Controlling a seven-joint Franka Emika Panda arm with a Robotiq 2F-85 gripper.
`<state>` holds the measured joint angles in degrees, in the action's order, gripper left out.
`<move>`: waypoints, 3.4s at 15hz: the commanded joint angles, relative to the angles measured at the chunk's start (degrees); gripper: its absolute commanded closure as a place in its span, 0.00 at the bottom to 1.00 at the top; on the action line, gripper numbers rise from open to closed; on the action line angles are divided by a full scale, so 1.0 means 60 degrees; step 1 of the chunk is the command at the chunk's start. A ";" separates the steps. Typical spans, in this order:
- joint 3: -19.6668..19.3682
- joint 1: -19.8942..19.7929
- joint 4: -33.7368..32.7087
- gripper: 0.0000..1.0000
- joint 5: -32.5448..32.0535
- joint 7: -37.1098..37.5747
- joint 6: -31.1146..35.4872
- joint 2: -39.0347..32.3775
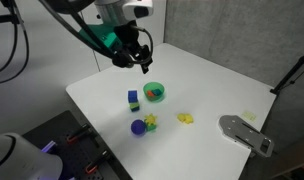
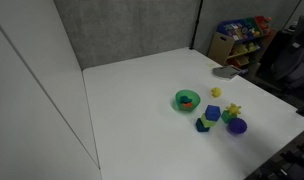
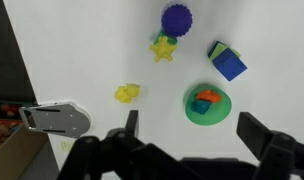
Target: Pick up the green toy from the green bowl and put it on the table
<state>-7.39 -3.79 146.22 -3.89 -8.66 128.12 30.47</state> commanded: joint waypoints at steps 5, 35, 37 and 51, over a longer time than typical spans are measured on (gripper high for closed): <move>0.0428 0.0546 -0.1487 0.00 0.0689 0.0176 0.0443 -0.2387; 0.1430 0.1396 -0.8321 0.00 0.0408 0.1520 0.1689 -1.2029; 0.1433 0.1406 -0.8412 0.00 0.0403 0.1520 0.1689 -1.2192; 0.1238 0.1646 -0.9675 0.00 0.0074 0.1439 0.2953 -1.4032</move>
<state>0.57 5.30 91.83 -1.77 0.18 144.76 -50.89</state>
